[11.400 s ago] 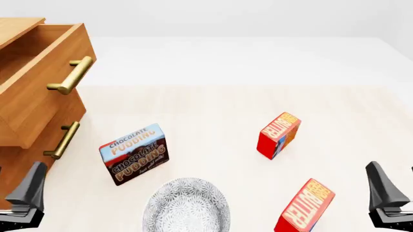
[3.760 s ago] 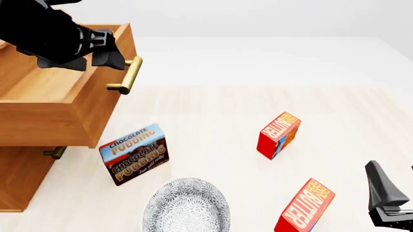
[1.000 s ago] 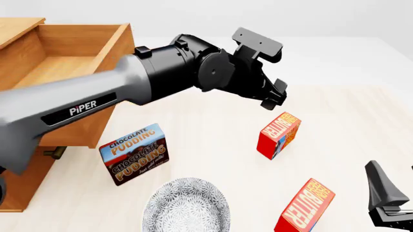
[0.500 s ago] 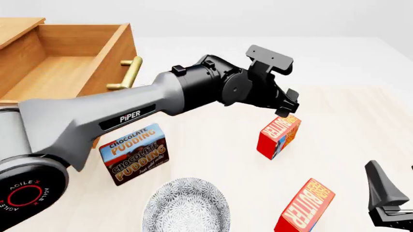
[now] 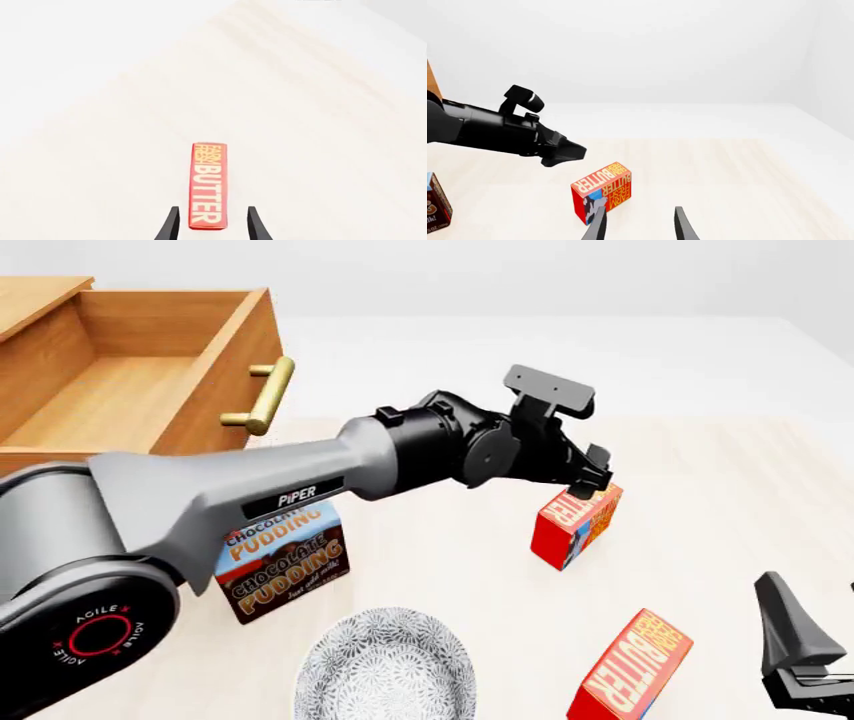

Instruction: Put the butter at the front in the top drawer of the cabinet and close it.

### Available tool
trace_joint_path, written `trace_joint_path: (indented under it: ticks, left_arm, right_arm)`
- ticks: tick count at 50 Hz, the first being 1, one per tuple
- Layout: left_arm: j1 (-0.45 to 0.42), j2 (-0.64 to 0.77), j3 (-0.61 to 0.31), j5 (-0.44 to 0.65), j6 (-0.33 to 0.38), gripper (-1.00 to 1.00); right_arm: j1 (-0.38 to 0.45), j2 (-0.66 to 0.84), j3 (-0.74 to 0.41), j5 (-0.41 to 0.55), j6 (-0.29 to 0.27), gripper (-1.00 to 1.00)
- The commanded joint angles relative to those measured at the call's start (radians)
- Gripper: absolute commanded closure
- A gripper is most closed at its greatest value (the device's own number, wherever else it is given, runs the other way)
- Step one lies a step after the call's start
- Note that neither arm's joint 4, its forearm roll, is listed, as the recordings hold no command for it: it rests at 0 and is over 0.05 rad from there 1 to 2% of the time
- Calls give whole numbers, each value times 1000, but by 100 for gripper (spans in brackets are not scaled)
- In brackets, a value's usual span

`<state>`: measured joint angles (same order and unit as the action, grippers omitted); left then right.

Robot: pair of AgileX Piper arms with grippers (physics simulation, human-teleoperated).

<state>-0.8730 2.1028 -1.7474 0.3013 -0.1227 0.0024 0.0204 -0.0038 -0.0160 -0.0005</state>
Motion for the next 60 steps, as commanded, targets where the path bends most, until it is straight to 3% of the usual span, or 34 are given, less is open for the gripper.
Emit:
trace_joint_path:
  ticks: [1,38,60]
  left_arm:
    - [0,15,42,-58,-34,-100]
    - [7,75,88,-143,-72,-100]
    - [18,153,60,-168,-99,-100]
  right_arm:
    - [0,-4,1,3,0,-100]
    - [0,-4,1,3,0,-100]
    - [0,-4,1,3,0,-100]
